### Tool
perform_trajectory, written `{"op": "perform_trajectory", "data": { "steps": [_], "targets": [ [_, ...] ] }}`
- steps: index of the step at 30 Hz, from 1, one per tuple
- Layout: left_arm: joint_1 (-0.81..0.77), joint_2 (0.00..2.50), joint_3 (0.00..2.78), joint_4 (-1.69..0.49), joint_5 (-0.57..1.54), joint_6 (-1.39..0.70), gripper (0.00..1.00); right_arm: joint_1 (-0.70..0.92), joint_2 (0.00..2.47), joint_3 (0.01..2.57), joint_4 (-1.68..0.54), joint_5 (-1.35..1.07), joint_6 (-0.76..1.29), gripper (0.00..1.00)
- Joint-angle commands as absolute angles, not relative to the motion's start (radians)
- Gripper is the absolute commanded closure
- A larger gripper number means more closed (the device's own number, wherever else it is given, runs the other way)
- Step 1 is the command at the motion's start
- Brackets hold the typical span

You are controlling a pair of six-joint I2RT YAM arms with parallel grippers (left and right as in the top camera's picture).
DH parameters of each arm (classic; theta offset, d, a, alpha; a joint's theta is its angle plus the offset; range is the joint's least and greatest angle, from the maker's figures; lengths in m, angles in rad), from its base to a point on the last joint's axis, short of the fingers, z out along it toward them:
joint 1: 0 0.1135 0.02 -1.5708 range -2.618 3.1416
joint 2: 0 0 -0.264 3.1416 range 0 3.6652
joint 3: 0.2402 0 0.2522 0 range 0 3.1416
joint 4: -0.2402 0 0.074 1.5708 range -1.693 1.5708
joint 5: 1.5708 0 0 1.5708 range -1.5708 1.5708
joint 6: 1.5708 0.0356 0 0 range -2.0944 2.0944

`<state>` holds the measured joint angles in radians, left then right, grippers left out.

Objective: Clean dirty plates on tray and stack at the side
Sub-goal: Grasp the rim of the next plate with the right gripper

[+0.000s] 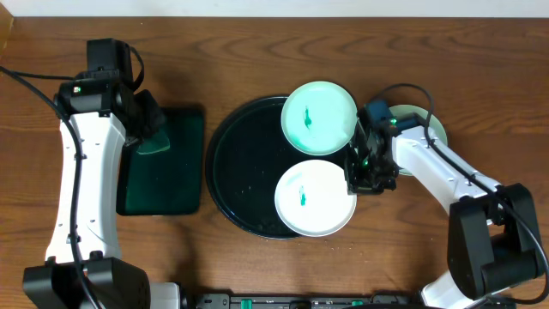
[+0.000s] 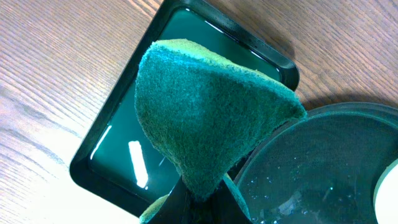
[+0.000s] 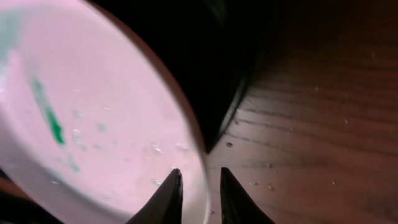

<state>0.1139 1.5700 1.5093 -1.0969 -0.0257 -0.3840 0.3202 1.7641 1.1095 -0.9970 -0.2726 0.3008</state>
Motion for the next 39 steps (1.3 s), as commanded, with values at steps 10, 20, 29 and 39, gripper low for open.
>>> {"op": "perform_trajectory", "data": {
  "steps": [10,20,29,39],
  "targets": [
    [0.11,1.575,1.496,-1.1,-0.034,-0.363,0.93,0.426,1.757,1.096,-0.916,-0.333,0.287,0.99],
    [0.11,1.575,1.496,-1.1,-0.034,-0.363,0.93,0.531,1.756,1.126,-0.693,-0.283,0.543,0.99],
    [0.104,1.575,1.496,-1.107,-0.033,-0.368,0.93,0.632,1.87,1.179,-0.505,-0.207,0.635,0.99],
    [0.059,1.575,1.496,-1.115,-0.034,-0.368,0.93,0.647,2.053,1.389,-0.677,-0.199,0.594,0.89]
  ]
}}
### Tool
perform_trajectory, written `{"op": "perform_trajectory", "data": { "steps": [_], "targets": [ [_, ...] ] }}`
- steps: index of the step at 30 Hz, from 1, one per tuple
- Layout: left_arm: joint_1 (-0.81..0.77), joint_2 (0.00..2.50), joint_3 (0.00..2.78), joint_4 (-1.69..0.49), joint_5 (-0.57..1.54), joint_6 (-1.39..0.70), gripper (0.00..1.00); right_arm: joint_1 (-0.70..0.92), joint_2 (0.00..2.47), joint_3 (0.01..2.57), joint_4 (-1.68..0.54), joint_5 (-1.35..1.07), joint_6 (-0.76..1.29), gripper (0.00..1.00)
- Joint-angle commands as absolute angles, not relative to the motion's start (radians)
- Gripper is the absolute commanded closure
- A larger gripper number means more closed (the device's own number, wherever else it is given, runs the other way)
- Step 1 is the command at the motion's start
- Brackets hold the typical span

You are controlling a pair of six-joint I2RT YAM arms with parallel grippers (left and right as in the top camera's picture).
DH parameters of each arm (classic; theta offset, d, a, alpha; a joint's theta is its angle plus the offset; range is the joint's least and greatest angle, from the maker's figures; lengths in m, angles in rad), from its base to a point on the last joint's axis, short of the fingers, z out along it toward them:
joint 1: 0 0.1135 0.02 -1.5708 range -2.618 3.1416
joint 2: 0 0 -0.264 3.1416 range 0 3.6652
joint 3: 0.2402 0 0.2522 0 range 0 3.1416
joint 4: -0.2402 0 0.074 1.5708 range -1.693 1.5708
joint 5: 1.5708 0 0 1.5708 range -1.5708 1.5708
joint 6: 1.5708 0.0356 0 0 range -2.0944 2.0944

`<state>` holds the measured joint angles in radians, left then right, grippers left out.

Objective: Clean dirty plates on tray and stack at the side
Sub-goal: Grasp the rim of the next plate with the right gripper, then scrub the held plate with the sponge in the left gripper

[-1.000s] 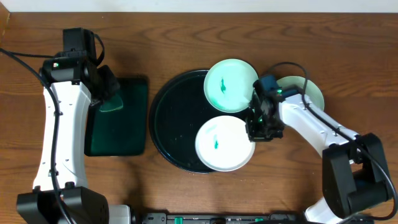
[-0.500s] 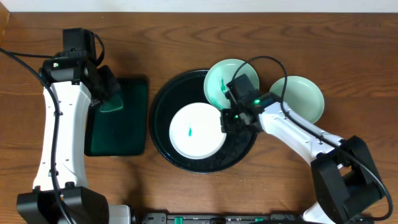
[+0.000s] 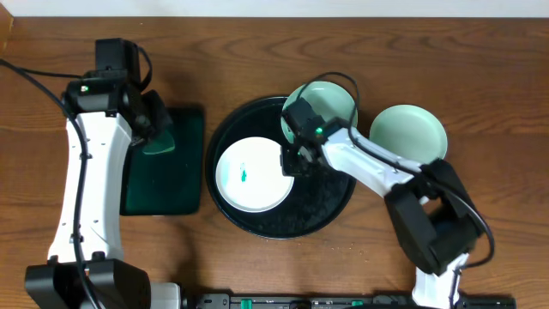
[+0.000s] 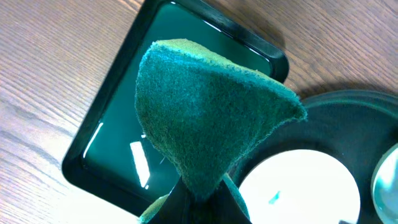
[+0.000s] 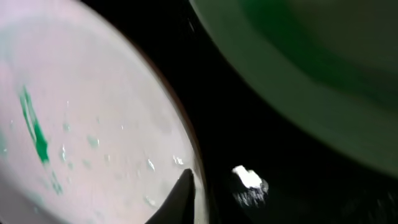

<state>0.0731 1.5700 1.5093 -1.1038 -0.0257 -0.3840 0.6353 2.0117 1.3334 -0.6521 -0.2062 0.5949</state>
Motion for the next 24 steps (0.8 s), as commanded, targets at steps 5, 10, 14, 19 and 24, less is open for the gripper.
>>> {"op": "perform_trajectory", "data": {
  "steps": [5,10,14,19,24],
  "targets": [
    [0.023,1.575,1.475,-1.123,0.031,-0.37,0.93,0.645,2.084,1.419,-0.704,-0.2,0.589,0.99],
    [-0.032,1.575,1.385,-1.085,0.099,-0.433,0.93,0.643,2.084,1.419,-0.708,-0.2,0.59,0.99],
    [-0.095,1.575,1.286,-0.992,0.155,-0.455,0.93,0.642,2.084,1.419,-0.71,-0.2,0.59,0.99],
    [-0.207,1.586,1.199,-0.883,0.157,-0.454,0.93,0.642,2.084,1.419,-0.708,-0.204,0.59,0.99],
    [-0.294,1.673,1.176,-0.851,0.141,-0.484,0.93,0.643,2.084,1.419,-0.71,-0.204,0.586,0.99]
  ]
}}
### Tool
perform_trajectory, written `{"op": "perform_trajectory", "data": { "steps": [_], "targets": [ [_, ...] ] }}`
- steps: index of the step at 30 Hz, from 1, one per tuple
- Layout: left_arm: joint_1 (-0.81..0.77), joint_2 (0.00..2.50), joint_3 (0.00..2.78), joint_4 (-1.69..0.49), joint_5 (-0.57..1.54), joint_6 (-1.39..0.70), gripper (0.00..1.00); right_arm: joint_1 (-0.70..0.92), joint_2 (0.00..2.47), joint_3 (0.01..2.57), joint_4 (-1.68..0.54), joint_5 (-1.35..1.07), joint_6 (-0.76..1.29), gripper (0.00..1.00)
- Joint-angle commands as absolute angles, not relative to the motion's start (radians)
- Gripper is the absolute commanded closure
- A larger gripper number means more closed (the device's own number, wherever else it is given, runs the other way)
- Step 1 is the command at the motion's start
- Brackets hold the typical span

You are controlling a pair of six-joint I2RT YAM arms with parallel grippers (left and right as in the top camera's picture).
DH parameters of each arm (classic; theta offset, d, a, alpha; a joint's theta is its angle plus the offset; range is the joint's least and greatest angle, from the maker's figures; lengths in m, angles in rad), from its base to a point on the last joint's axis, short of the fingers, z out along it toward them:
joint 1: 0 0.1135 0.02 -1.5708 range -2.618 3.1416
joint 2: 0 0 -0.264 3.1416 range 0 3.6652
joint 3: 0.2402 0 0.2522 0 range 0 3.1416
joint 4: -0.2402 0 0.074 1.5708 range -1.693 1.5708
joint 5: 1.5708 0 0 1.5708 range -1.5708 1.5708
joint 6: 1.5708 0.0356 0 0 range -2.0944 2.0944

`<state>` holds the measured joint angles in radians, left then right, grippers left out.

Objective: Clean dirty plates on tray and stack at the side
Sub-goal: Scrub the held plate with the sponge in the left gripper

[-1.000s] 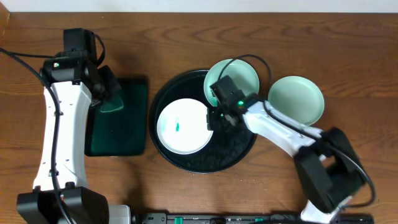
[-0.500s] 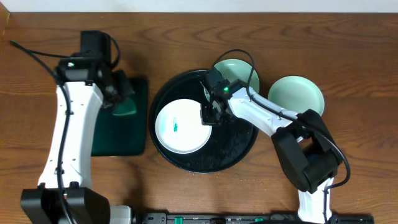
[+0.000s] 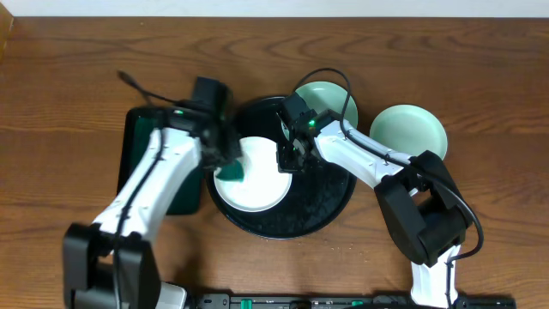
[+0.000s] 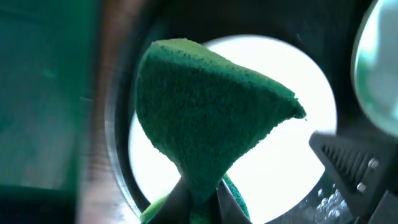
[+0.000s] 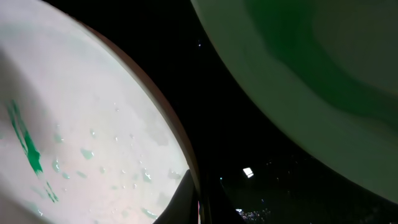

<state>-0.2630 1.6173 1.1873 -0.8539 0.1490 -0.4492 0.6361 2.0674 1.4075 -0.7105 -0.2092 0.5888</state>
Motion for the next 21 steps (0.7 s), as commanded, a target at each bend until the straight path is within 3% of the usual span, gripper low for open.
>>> {"op": "perform_trajectory", "data": {
  "steps": [1,12,21],
  "targets": [
    [-0.303,1.701,1.176,-0.849,0.138,-0.495,0.93,0.643,2.084,1.419,-0.71,-0.204,0.586,0.99],
    [-0.309,1.895,1.176,-0.85,0.14,-0.551,0.93,0.643,2.084,1.419,-0.71,-0.204,0.586,0.99],
    [-0.316,1.9,1.176,-0.7,0.48,-0.17,0.93,0.643,2.084,1.419,-0.71,-0.203,0.586,0.99]
  ]
}}
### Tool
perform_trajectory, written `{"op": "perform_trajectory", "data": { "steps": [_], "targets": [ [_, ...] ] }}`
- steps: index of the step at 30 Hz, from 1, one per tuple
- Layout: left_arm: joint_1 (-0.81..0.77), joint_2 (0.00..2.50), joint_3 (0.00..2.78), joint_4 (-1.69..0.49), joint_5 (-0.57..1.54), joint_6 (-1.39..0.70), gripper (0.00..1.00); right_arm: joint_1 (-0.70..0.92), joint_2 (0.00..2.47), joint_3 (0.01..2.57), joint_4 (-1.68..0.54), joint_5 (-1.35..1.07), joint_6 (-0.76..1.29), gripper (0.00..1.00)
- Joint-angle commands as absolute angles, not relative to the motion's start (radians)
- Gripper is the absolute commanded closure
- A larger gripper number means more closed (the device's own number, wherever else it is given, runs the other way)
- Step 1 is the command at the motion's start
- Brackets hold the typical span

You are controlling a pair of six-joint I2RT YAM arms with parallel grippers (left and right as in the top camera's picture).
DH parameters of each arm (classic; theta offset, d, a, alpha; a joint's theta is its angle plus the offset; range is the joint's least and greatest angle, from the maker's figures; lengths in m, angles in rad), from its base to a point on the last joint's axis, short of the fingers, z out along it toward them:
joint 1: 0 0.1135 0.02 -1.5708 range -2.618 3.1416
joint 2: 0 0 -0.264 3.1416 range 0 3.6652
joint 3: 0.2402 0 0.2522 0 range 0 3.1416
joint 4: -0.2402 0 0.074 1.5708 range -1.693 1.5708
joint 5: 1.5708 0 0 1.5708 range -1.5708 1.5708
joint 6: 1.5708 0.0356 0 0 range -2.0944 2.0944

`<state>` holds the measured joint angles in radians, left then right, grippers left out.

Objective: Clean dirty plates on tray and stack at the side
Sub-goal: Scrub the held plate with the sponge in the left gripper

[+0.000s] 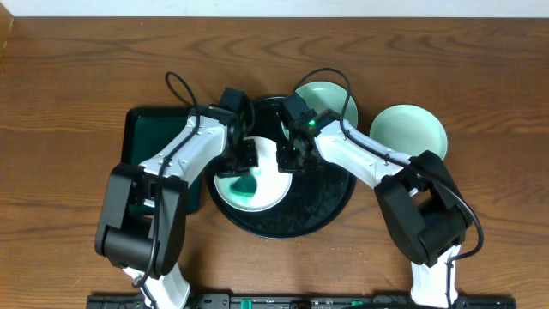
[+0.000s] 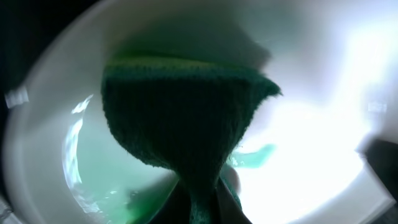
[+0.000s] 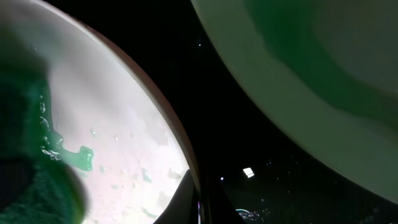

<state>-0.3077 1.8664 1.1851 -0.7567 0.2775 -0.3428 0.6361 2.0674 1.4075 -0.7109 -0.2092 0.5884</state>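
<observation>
A white plate point(image 1: 266, 167) smeared with green lies in the round black tray point(image 1: 322, 202). My left gripper point(image 1: 243, 163) is shut on a green sponge point(image 2: 180, 124) pressed flat on that plate point(image 2: 311, 112). At the plate's right rim my right gripper point(image 1: 292, 159) is shut on its edge point(image 3: 177, 146). A mint plate point(image 1: 330, 99) leans on the tray's far right rim and fills the upper right of the right wrist view point(image 3: 311, 81). A second mint plate point(image 1: 408, 130) sits on the table to the right of the tray.
A dark green rectangular tray point(image 1: 141, 163) lies left of the round one. Both arms cross over the round tray's left and top. Wet green streaks point(image 3: 71, 155) cover the white plate. Bare wooden table point(image 1: 480, 215) surrounds everything.
The sponge has gone from the plate's left edge to its middle and now presses on the surface, with green wash spread around it. The right gripper holds the rim where it was.
At first the left gripper held the sponge over the green tray while the right gripped the white plate at the round tray's right rim. The plate then lay further left in the round tray. The sponge then came over it, and now rests on it.
</observation>
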Motion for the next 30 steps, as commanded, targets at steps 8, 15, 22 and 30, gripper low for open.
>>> {"op": "perform_trajectory", "data": {
  "steps": [8,15,22,30],
  "targets": [
    [-0.31,1.9,1.176,-0.741,0.152,-0.344,0.93,0.643,2.084,1.419,-0.711,-0.203,0.585,0.99],
    [-0.312,1.9,1.176,-0.886,-0.08,-0.551,0.93,0.642,2.084,1.419,-0.708,-0.203,0.586,0.99],
    [-0.326,1.9,1.176,-0.855,0.348,-0.315,0.93,0.642,2.084,1.419,-0.71,-0.203,0.585,0.99],
    [-0.326,1.9,1.176,-0.642,0.303,-0.217,0.93,0.642,2.084,1.419,-0.71,-0.203,0.586,0.99]
  ]
}}
